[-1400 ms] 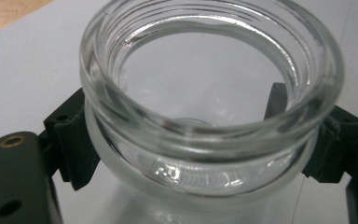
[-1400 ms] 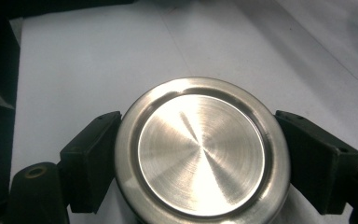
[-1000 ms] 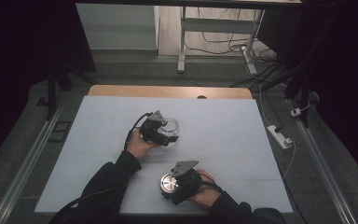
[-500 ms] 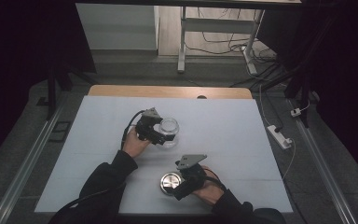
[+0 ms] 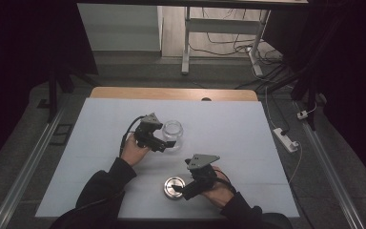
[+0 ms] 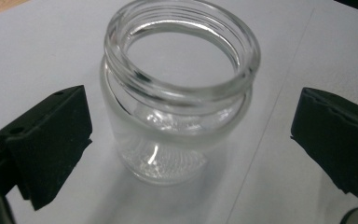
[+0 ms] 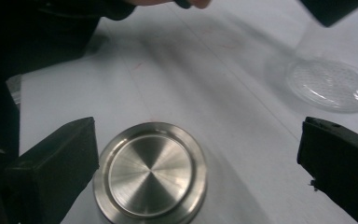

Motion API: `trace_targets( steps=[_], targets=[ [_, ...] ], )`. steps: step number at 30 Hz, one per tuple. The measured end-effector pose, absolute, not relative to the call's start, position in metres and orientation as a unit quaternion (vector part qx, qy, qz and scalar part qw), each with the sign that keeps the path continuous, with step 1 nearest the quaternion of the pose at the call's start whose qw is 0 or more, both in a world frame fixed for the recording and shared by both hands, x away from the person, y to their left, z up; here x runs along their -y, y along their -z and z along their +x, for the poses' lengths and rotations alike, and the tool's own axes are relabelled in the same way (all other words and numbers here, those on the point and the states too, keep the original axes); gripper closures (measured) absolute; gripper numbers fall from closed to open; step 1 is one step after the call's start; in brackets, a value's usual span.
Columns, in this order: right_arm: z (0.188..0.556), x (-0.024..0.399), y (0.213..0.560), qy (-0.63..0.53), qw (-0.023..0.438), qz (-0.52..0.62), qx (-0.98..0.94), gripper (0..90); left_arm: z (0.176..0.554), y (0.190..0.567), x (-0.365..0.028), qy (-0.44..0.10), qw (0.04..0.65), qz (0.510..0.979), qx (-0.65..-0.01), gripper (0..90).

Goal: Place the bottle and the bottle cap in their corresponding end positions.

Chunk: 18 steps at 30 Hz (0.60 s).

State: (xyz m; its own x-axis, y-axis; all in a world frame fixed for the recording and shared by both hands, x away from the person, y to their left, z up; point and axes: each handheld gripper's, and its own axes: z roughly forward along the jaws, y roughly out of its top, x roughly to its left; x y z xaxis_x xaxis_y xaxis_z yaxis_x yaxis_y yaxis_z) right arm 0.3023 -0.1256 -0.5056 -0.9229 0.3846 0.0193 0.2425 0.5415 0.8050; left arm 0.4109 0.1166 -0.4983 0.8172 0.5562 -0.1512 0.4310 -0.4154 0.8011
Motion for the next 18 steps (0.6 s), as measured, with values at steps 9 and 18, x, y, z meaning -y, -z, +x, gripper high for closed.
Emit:
trace_targets(
  steps=[9, 18],
  targets=[
    [0.307, 0.133, 0.505, -0.443, 0.085, 0.194, -0.871, 0.0, 0.401, 0.496, -0.126, -0.062, 0.457, 0.835, -0.299, 0.0],
    [0.310, 0.139, 0.505, -0.434, 0.093, 0.200, -0.874, 0.0, 0.388, 0.498, -0.129, -0.053, 0.451, 0.839, -0.300, 0.0]
  ],
)
